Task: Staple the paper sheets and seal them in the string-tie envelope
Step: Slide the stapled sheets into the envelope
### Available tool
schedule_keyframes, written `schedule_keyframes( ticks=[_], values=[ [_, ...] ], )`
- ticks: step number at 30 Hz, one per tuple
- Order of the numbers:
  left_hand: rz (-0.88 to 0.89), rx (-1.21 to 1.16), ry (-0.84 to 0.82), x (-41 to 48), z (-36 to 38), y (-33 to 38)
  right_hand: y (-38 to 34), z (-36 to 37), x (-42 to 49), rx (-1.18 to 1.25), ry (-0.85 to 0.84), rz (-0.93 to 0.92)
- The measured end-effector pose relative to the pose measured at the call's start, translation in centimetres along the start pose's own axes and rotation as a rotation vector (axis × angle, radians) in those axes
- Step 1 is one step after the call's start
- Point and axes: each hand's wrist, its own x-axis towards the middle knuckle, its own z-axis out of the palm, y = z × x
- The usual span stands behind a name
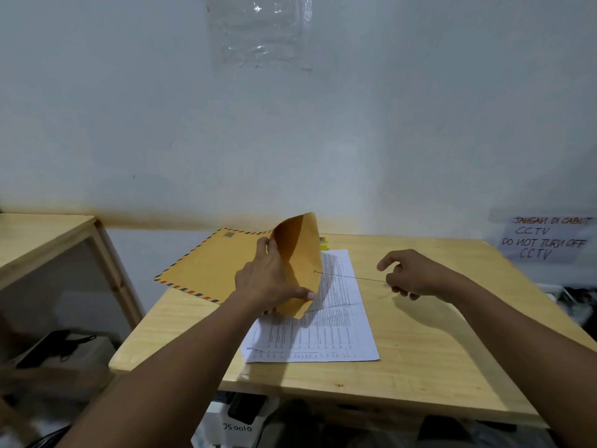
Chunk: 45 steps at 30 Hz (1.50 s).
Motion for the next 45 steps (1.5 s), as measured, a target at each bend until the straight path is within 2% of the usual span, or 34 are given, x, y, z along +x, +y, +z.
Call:
schedule_keyframes(
  ticks=[6,11,15,19,26,31,33,37,45],
  values=[
    [-0.043,0.053,0.025,-0.4,-1.8,-1.5,0.7,-0.1,1.5,-0.088,0.124,-0.023],
    [-0.035,0.115,-0.039,-0.7,-1.2,-2.9,-1.7,3.9,4.6,-0.197,0.155,-0.164],
    [0.027,0.119,-0.113,-0.4,0.1,-4.0,-3.9,6.8,7.6,-0.279,0.096,-0.207],
    [0.089,0.044,-0.091,0.0,0.7,-4.9,-4.9,8.4,10.3,-0.409,0.008,-0.177],
    [0.120,0.000,-0.101,-1.2,1.6,-6.7,-3.8,6.7,10.8,-0.743,-0.036,-0.122],
    [0.180,0.049,-0.039,-2.0,2.2,-6.8,-1.5,4.4,9.4,-0.591,-0.093,-0.139],
    [0.169,0.064,-0.015,-2.3,2.2,-6.3,-1.4,4.2,8.7,-0.600,-0.097,-0.146],
    [0.148,0.087,0.010,-2.8,2.3,-6.0,-1.7,4.0,7.3,-0.551,-0.163,-0.077],
    [0.213,0.084,-0.033,-2.7,2.3,-6.1,-1.0,2.6,4.4,-0.156,-0.240,-0.042]
  ],
)
